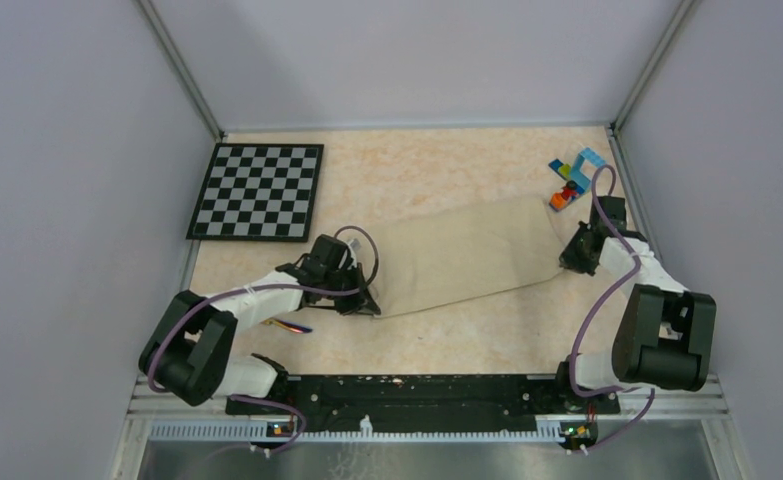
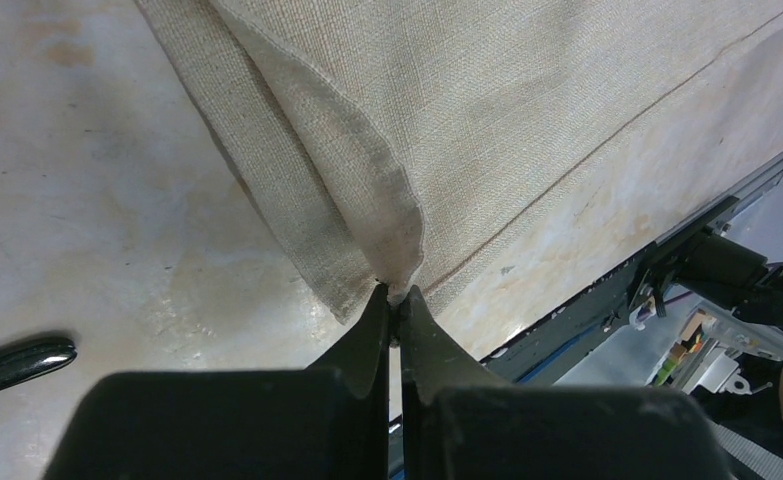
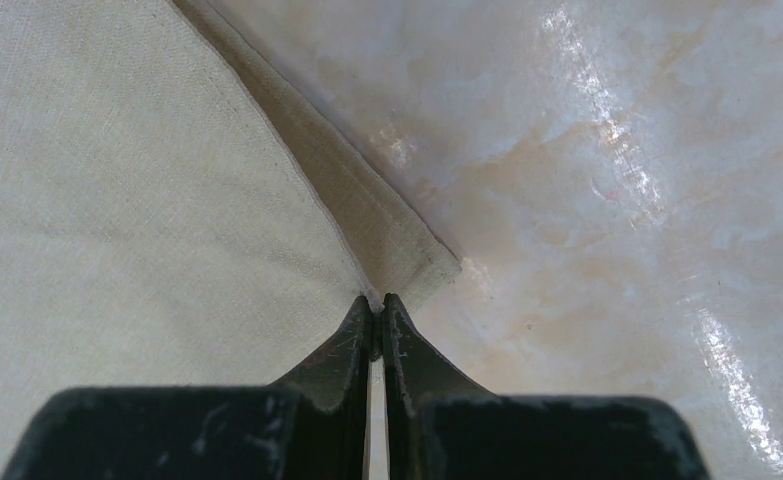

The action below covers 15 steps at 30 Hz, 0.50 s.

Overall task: Fold the napkin into a case and place the utensils inside
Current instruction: Fold and flatten the napkin at the center of the board.

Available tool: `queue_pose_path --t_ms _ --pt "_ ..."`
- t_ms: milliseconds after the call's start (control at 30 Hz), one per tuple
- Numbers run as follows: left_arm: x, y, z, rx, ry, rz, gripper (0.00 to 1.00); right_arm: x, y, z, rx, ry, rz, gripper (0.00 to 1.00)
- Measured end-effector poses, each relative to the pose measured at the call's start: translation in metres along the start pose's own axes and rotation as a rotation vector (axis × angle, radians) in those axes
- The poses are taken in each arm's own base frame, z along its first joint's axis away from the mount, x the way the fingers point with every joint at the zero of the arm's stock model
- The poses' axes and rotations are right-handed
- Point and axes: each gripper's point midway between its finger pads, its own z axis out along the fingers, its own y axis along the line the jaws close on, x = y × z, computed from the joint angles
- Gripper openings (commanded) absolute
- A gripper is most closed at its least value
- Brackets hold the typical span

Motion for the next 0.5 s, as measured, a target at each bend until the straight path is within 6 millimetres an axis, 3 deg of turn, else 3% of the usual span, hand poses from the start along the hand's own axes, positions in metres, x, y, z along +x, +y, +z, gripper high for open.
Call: queue_pose_path --t_ms 500 --pt "0.0072 0.0033 0.0072 -0.013 0.034 0.002 0.01 0.0061 -0.0027 0.0099 0.012 0.026 0.000 0.00"
